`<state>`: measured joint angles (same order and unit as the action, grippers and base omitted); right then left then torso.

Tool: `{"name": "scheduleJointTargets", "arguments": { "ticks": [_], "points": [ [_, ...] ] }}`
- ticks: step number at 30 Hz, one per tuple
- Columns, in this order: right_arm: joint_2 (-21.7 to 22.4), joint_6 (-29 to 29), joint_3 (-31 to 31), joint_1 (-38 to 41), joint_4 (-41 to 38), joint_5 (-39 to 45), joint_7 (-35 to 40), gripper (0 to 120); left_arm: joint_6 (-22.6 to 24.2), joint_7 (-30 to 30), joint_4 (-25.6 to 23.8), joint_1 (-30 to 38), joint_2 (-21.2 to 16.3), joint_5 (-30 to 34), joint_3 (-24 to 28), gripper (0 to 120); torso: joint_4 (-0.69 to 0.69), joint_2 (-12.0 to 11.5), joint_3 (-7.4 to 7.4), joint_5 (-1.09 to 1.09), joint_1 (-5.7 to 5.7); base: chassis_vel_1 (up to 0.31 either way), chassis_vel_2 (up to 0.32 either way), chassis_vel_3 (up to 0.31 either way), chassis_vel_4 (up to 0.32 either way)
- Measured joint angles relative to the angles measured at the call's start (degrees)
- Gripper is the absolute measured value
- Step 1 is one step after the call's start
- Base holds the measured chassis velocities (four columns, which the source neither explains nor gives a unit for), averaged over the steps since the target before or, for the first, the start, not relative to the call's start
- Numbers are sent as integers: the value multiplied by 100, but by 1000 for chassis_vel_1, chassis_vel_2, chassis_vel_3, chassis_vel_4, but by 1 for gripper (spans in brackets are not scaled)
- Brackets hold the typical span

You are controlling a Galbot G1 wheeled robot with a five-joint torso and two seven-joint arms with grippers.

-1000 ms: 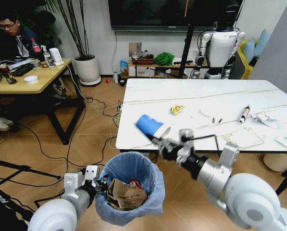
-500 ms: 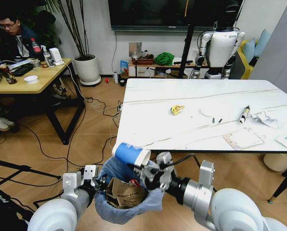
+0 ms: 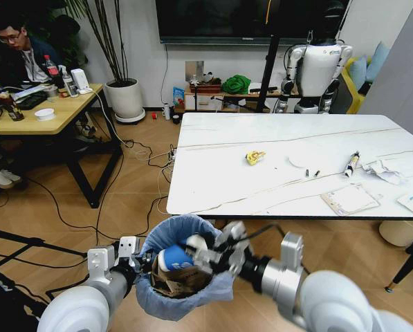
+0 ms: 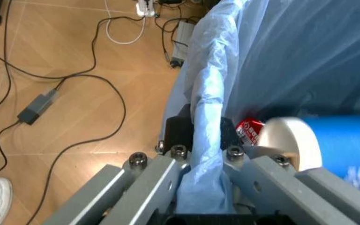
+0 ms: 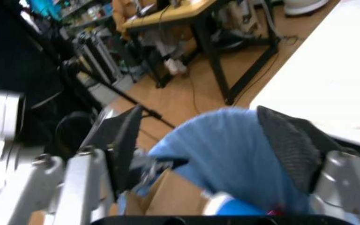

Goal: Pick up the trash bin and place the trash from the table into it.

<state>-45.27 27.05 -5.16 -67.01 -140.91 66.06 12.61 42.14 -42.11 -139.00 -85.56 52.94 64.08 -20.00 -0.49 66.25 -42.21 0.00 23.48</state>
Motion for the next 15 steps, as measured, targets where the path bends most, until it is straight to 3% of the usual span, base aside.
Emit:
{"name": "scheduleJointTargets", "arguments": {
  "ticks": [8,15],
  "points": [
    [-96,-111,-474,288,167,223,230,98,0,11,-62,-66,-25,-8,-11,0,-1,0,0,0,0,0,0,0,0],
    [-170,-105,-592,1081,905,291,727,100,0,12,-122,-145,-33,-37,-19,0,0,0,0,1,0,0,0,0,0]
  ]
}}
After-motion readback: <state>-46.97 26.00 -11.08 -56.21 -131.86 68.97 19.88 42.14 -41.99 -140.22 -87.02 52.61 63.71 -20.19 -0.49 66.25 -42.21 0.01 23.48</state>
